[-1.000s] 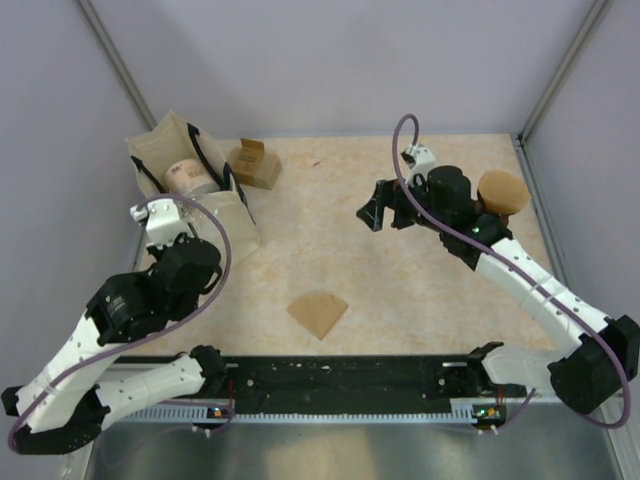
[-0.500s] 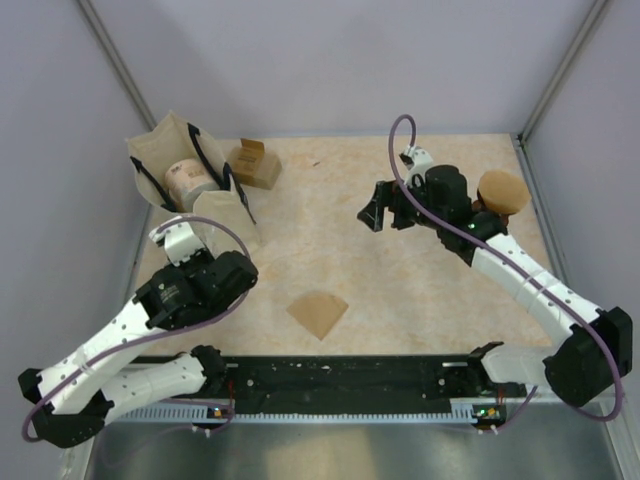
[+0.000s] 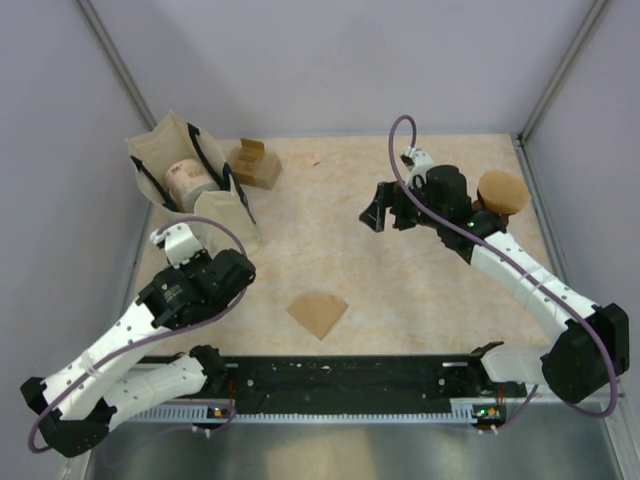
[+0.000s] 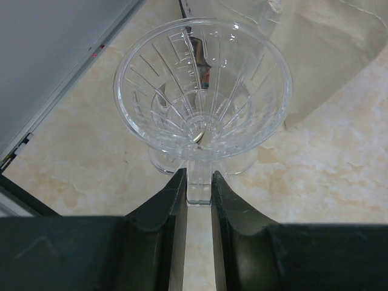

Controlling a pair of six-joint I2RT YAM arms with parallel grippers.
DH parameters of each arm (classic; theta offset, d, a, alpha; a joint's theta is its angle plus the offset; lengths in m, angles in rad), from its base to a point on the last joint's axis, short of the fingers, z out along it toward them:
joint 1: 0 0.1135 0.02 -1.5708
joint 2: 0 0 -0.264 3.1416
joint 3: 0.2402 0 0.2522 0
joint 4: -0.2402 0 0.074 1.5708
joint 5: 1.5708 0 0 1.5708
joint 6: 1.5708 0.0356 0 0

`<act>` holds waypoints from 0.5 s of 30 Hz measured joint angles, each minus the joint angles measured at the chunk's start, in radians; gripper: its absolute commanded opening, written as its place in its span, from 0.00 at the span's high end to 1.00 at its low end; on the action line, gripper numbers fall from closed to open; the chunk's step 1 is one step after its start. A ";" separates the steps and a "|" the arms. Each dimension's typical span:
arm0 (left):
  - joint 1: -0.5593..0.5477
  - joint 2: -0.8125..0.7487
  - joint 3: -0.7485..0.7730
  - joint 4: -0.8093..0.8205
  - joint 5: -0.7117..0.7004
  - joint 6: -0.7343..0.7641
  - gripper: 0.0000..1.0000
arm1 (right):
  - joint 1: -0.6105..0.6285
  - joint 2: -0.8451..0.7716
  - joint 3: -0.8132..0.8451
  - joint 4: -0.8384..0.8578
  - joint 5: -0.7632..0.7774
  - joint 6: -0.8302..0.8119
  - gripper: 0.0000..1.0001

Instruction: Place the coffee filter in the dripper

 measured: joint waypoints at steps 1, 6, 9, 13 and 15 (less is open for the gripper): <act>0.002 0.012 0.004 -0.011 -0.009 -0.019 1.00 | -0.002 0.000 -0.002 0.001 0.000 0.000 0.01; 0.042 0.043 -0.013 -0.010 -0.021 -0.028 1.00 | -0.007 0.002 -0.006 0.000 -0.002 0.000 0.01; 0.103 0.037 -0.049 0.027 -0.023 -0.001 1.00 | -0.008 0.002 -0.009 0.002 -0.004 0.000 0.01; 0.146 -0.001 -0.085 0.097 -0.036 0.060 1.00 | -0.013 0.008 -0.010 0.002 -0.010 0.000 0.01; 0.153 -0.037 -0.111 0.171 -0.042 0.121 1.00 | -0.013 0.013 -0.010 0.002 -0.012 0.000 0.01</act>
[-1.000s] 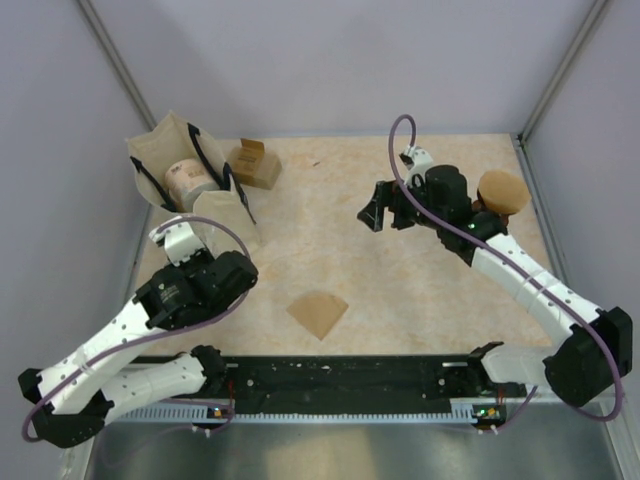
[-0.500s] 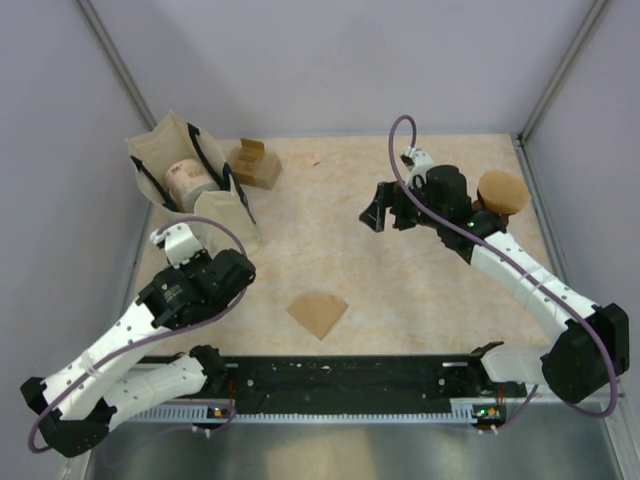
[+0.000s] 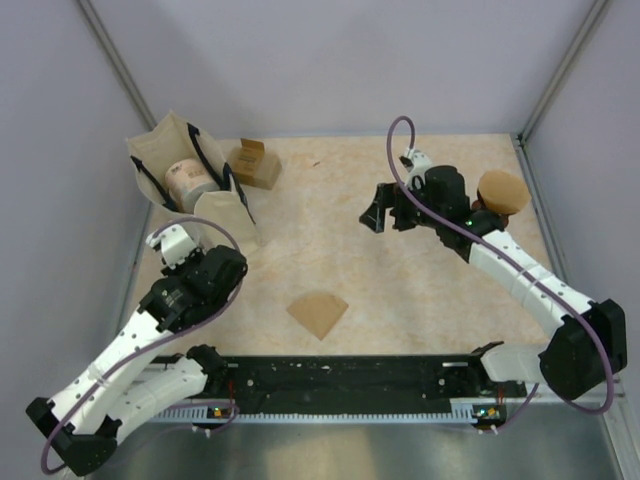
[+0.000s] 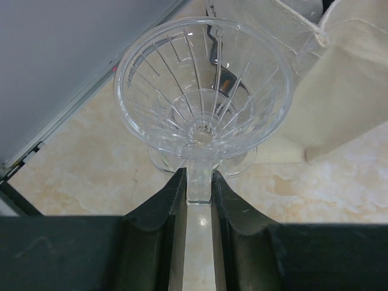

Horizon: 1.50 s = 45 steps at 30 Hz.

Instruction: Place the coffee filter in the dripper

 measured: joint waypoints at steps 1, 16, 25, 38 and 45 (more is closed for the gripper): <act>0.003 -0.011 -0.011 0.029 0.000 0.021 1.00 | 0.000 0.004 0.000 0.000 -0.003 0.000 0.01; 0.047 0.050 -0.117 0.217 -0.057 0.117 1.00 | -0.013 0.018 0.000 0.000 -0.027 0.000 0.01; 0.070 0.049 -0.141 0.300 -0.051 0.166 0.92 | -0.013 0.018 -0.007 0.002 -0.034 -0.001 0.01; 0.070 0.067 -0.119 0.192 -0.003 0.031 0.62 | -0.014 0.020 -0.007 0.001 -0.038 -0.018 0.01; 0.070 0.106 -0.108 0.101 0.066 -0.044 0.47 | -0.015 0.020 -0.007 0.000 -0.038 -0.020 0.01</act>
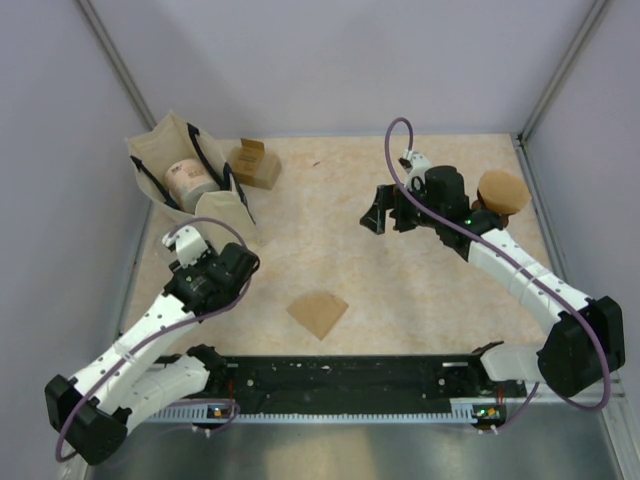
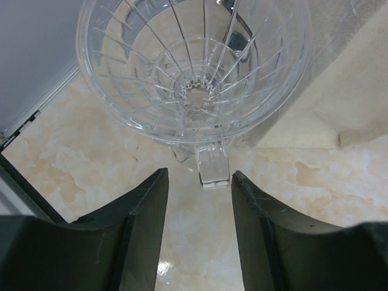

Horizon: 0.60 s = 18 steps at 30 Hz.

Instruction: Place the coffee filter in the dripper

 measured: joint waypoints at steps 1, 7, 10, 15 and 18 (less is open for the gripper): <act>0.000 -0.002 0.000 -0.005 0.004 -0.003 0.45 | 0.000 0.000 0.000 0.000 0.000 0.000 0.01; 0.000 -0.034 0.003 -0.016 0.041 0.008 0.01 | 0.000 0.000 0.000 -0.002 -0.003 -0.001 0.01; 0.000 -0.064 0.021 -0.014 0.084 0.037 0.01 | 0.000 0.000 0.000 -0.002 -0.003 -0.005 0.01; 0.000 -0.169 0.031 0.033 0.216 0.127 0.01 | -0.002 0.000 0.000 -0.003 0.001 0.000 0.01; 0.000 -0.232 0.032 0.047 0.299 0.165 0.01 | -0.011 0.000 0.000 -0.003 0.006 0.026 0.01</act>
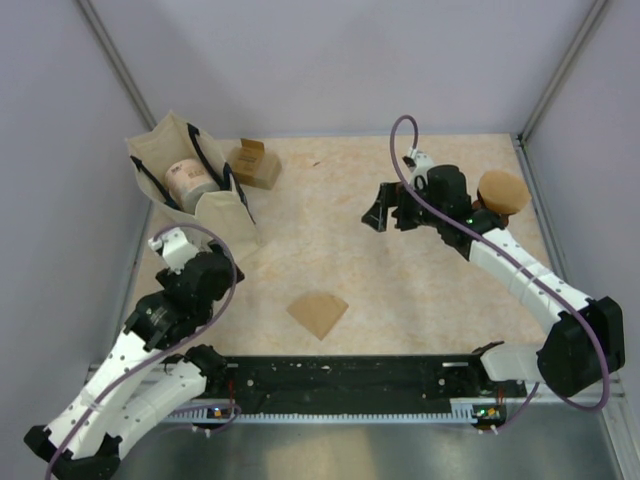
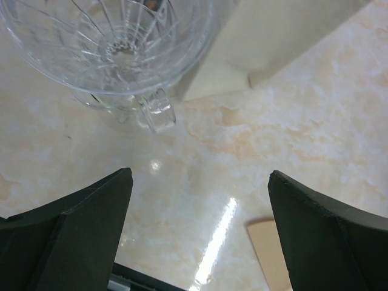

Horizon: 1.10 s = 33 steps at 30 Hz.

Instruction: Place the coffee filter in the dripper

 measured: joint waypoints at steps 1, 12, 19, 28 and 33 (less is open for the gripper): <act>0.000 -0.019 0.000 -0.001 0.028 0.009 0.01 | -0.003 0.000 0.000 0.001 -0.001 0.008 0.01; 0.000 -0.096 -0.011 0.031 0.385 0.079 0.03 | -0.057 0.024 -0.041 0.031 -0.215 0.128 0.01; -0.032 -0.094 -0.167 0.265 0.671 0.109 0.01 | 0.020 0.170 -0.097 0.059 -0.333 0.127 0.01; -0.126 0.105 -0.370 0.577 0.844 0.085 0.01 | 0.257 0.312 -0.144 0.181 -0.328 0.086 0.06; -0.143 0.116 -0.439 0.704 0.882 0.077 0.01 | 0.255 0.369 -0.153 0.238 -0.314 0.092 0.11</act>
